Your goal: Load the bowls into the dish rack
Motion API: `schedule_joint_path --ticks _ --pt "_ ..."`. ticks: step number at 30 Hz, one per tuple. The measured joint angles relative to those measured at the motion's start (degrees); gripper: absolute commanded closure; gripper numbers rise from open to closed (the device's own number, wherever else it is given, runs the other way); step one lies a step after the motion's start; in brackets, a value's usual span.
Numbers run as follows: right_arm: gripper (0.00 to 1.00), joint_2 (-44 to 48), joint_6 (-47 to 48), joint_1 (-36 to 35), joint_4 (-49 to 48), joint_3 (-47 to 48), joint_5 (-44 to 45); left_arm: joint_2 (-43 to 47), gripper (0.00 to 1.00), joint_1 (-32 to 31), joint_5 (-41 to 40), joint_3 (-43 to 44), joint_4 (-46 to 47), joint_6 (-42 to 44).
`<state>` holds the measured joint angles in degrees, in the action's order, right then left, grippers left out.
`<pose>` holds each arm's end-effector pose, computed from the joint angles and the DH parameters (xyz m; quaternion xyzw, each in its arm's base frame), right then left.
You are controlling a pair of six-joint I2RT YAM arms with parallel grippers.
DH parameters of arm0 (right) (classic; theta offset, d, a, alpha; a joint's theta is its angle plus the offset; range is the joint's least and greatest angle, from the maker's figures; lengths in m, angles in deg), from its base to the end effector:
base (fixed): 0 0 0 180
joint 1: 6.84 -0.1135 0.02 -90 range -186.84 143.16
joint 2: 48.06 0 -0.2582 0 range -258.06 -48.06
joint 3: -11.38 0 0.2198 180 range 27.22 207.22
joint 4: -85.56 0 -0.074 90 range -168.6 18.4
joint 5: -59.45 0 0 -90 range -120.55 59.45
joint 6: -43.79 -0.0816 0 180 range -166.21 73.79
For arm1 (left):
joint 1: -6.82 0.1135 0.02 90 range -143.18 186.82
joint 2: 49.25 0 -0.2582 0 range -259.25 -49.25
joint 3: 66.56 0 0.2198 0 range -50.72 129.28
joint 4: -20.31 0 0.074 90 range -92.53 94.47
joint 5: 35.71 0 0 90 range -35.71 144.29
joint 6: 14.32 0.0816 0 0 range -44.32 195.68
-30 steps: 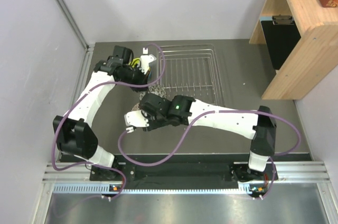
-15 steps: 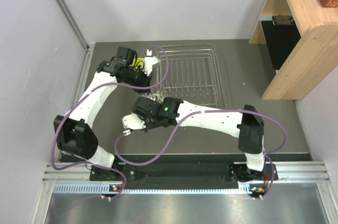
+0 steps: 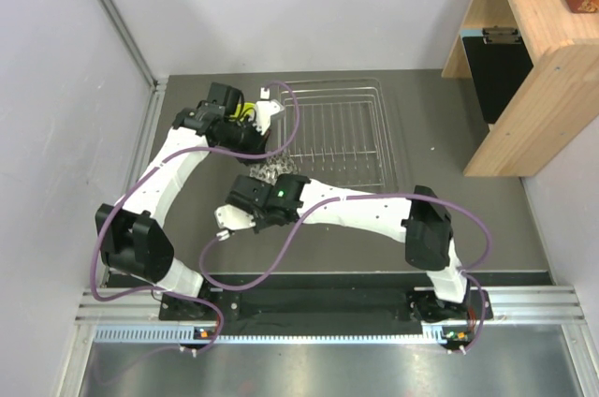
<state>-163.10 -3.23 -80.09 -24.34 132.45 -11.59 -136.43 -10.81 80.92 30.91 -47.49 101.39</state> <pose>0.1447 0.3888 0.2346 -0.7966 0.5391 -0.0972 0.2555 0.2772 -0.1265 0.2867 0.4049 0.8444 -0.2014 0.2871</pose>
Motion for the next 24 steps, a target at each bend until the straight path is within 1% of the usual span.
schedule_joint_path --ticks 11,16,23,24 --pt "1.0 -0.4 0.0 -0.1 1.9 0.7 -0.4 0.0 1.0 0.0 -0.7 -2.0 0.6 0.0" --pt "1.0 -0.1 -0.2 -0.1 3.8 4.5 -4.3 0.0 1.0 -0.1 -0.8 -2.2 0.9 -0.2" --pt "1.0 6.0 -0.6 -0.1 5.3 6.7 -7.8 0.0 1.0 -0.1 -0.9 -2.2 0.9 -0.3" --pt "0.78 7.0 -0.6 -0.1 5.2 6.7 -8.1 0.0 1.0 -0.1 -0.9 -2.2 0.9 -0.3"
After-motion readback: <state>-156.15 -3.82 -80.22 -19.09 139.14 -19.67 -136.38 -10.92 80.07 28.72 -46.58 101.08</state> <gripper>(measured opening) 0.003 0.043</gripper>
